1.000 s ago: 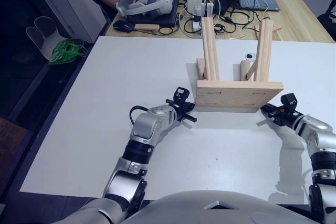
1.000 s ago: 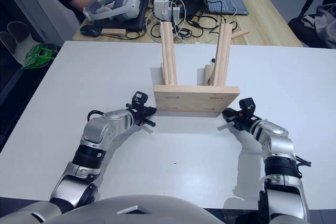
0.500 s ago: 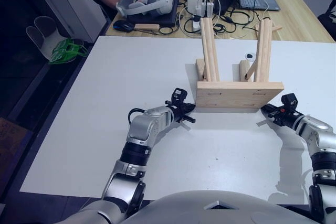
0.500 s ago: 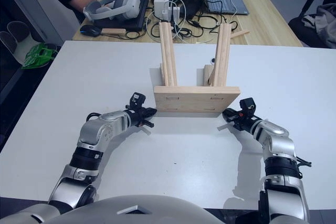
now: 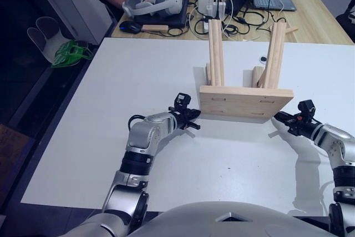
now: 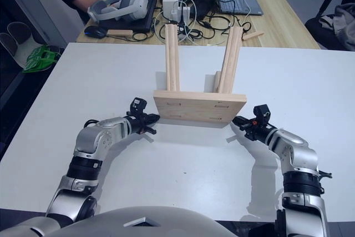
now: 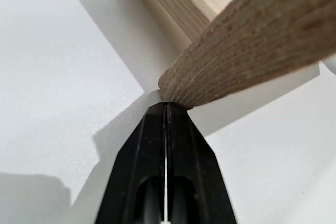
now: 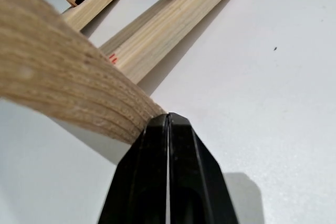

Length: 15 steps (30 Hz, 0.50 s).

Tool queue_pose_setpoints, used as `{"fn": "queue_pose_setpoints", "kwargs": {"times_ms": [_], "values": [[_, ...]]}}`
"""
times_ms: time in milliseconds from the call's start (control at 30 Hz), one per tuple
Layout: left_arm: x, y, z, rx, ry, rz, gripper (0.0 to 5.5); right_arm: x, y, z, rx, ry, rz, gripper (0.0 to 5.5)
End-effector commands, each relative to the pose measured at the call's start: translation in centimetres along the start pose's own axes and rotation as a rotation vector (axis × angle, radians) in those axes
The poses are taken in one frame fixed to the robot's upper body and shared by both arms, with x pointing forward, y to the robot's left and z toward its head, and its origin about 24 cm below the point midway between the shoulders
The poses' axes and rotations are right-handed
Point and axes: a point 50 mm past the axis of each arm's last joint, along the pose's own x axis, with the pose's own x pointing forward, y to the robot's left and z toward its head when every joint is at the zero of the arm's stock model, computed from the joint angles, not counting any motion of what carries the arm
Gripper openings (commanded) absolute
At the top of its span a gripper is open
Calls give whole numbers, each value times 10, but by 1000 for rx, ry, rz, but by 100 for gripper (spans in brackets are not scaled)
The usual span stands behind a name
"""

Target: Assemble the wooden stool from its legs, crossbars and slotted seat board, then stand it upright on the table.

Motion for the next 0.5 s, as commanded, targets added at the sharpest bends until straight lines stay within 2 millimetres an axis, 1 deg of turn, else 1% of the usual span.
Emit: {"fn": "queue_pose_setpoints", "kwargs": {"times_ms": [33, 267, 500], "values": [[1, -23, 14, -2, -66, -161, 0, 8, 23, 15, -4, -66, 144, 4], [-1, -23, 16, -19, -87, -167, 0, 6, 28, 13, 2, -56, 159, 4], [-7, -28, 27, -50, -164, -227, 0, 4, 33, 19, 14, -71, 189, 4]]}}
